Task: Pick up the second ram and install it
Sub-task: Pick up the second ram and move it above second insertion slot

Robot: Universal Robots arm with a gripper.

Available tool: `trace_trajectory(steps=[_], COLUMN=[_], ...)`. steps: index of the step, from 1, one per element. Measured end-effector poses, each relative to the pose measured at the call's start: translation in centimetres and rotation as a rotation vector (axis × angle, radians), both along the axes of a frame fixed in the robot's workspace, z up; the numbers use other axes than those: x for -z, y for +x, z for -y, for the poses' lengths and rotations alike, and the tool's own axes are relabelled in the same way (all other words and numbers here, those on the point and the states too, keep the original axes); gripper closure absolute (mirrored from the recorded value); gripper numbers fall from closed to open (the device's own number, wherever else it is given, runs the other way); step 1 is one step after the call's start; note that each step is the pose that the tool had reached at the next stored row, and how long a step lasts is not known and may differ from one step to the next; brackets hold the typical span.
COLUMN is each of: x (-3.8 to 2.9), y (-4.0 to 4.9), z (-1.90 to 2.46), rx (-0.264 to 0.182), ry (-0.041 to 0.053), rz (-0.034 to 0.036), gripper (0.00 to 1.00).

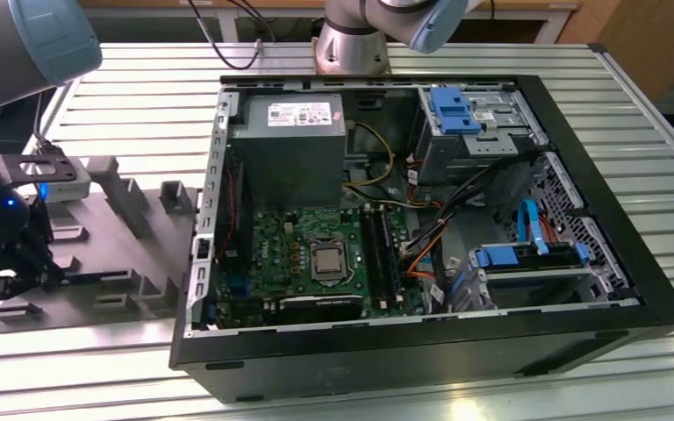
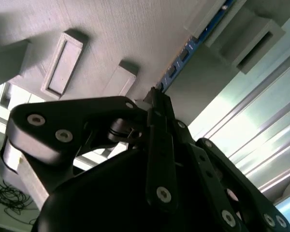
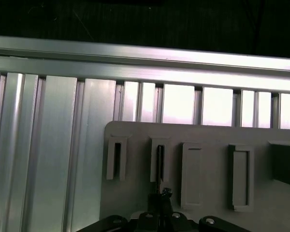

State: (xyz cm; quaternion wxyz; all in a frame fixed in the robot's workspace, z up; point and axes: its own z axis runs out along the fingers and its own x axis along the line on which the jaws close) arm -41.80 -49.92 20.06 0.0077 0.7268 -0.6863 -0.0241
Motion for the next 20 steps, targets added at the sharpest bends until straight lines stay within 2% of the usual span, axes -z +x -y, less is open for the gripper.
trace_trajectory(steps=[8, 11, 20], x=[0.00, 0.00, -0.01], y=[0.00, 0.00, 0.00], z=[-0.01, -0.02, -0.01], rx=[0.001, 0.032, 0.033], ry=[-0.0001, -0.0002, 0.0001], rz=[0.0000, 0.0000, 0.0001], gripper=[0.88, 0.88, 0.88])
